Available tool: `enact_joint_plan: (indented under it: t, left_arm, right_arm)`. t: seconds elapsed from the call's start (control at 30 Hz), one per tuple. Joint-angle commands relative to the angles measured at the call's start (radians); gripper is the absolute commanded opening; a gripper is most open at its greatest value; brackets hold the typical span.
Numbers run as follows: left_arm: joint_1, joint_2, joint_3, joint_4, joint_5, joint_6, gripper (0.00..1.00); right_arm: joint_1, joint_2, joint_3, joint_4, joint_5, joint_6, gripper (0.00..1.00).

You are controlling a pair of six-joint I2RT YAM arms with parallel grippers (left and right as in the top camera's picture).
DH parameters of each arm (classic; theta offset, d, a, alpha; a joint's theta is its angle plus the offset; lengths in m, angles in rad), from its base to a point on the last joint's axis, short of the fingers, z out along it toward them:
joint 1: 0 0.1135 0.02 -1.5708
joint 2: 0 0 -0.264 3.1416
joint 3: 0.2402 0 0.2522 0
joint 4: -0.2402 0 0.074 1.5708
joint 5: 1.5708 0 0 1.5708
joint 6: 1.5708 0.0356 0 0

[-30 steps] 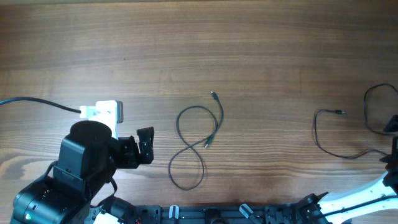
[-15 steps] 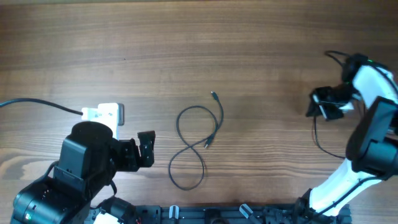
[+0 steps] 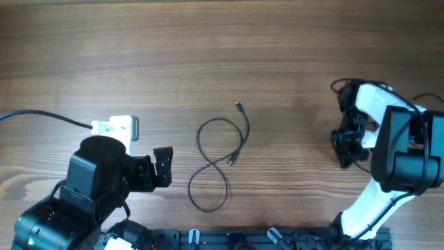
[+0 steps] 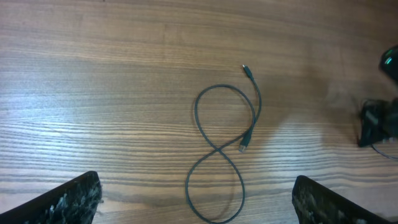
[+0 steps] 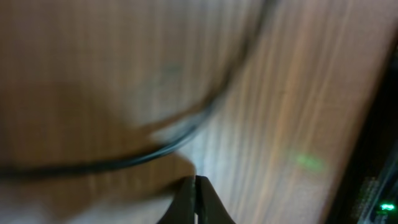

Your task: Untangle cables

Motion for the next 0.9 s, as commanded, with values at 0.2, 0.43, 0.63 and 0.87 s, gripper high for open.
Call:
enact_joint_plan:
  t: [0.2,0.43,0.63,0.87]
  left_arm:
    - [-0.001,0.003,0.0,-0.003,0.011,0.002,1.0]
    - [-0.001,0.003,0.0,-0.003,0.011,0.002,1.0]
    - [-0.001,0.003,0.0,-0.003,0.011,0.001,1.0]
    - [-0.001,0.003,0.0,-0.004,0.011,0.002,1.0]
  right_arm:
    - [-0.16,0.009,-0.205,0.381,0.062,0.051,0.04]
    - [-0.42,0.009,-0.205,0.808,0.055,-0.419,0.12]
    - [-0.439,0.009,-0.205,1.112,0.051,-0.569,0.26]
    - [-0.439,0.009,-0.193,1.385,0.002,-0.836,0.29]
